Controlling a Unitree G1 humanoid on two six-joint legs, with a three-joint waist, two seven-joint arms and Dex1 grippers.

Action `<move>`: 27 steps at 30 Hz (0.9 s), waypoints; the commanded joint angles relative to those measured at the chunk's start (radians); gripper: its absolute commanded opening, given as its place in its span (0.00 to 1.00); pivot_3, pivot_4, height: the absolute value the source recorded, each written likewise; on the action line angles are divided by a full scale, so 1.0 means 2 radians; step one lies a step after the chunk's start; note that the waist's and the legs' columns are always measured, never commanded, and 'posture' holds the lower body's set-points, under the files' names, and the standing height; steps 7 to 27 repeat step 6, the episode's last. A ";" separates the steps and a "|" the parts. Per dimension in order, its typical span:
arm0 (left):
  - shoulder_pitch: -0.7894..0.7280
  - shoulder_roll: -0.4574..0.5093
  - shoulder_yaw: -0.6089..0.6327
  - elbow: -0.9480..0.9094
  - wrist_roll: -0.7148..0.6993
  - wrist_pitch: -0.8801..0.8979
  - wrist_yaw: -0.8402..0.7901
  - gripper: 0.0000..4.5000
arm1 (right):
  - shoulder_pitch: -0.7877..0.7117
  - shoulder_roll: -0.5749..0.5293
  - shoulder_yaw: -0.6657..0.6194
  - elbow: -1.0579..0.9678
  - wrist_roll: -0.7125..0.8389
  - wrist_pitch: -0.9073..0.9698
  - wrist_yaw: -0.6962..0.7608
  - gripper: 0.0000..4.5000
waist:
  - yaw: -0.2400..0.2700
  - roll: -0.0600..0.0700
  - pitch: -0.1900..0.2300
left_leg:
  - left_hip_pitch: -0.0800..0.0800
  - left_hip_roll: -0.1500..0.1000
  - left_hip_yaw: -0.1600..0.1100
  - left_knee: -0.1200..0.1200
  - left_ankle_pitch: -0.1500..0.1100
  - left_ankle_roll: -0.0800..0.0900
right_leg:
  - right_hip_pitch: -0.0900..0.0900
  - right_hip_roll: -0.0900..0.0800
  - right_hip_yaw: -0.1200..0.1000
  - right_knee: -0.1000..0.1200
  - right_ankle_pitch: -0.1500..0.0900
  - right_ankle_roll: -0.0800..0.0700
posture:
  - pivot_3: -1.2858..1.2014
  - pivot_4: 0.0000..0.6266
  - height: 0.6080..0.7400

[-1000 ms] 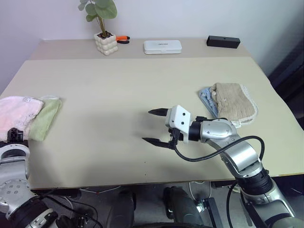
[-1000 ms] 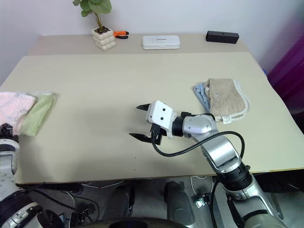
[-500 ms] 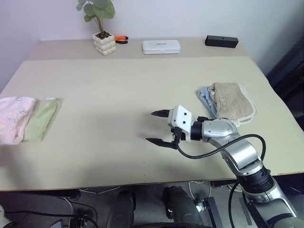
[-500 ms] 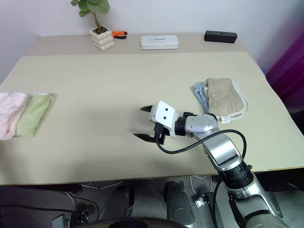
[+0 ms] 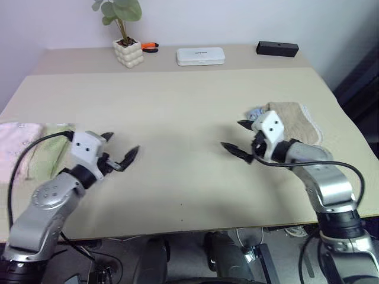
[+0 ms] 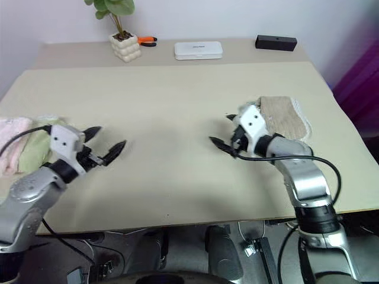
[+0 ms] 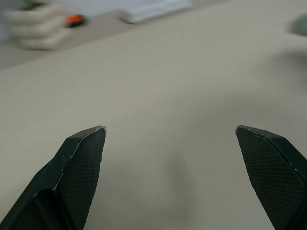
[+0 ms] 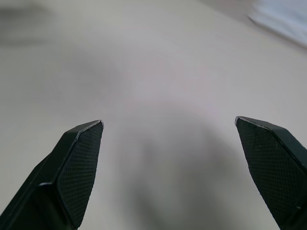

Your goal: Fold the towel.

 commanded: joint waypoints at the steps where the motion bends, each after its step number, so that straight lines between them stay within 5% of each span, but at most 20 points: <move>1: -0.010 0.004 -0.012 0.009 0.019 -0.015 -0.045 0.98 | 0.030 -0.017 -0.030 -0.042 0.018 0.006 0.002 1.00 | 0.000 0.000 0.000 | 0.001 0.000 0.000 -0.001 0.000 0.000 | 0.000 0.001 0.000 0.000 0.000 0.000 | 0.52 0.24 0.98; 27: -0.025 -0.013 -0.020 0.031 0.042 -0.022 -0.067 0.98 | 0.050 -0.021 -0.039 -0.050 0.022 0.005 -0.006 1.00 | -0.002 0.001 0.000 | 0.001 0.001 0.000 -0.001 0.000 0.000 | 0.000 0.002 0.000 0.000 -0.001 -0.001 | 0.52 0.24 0.98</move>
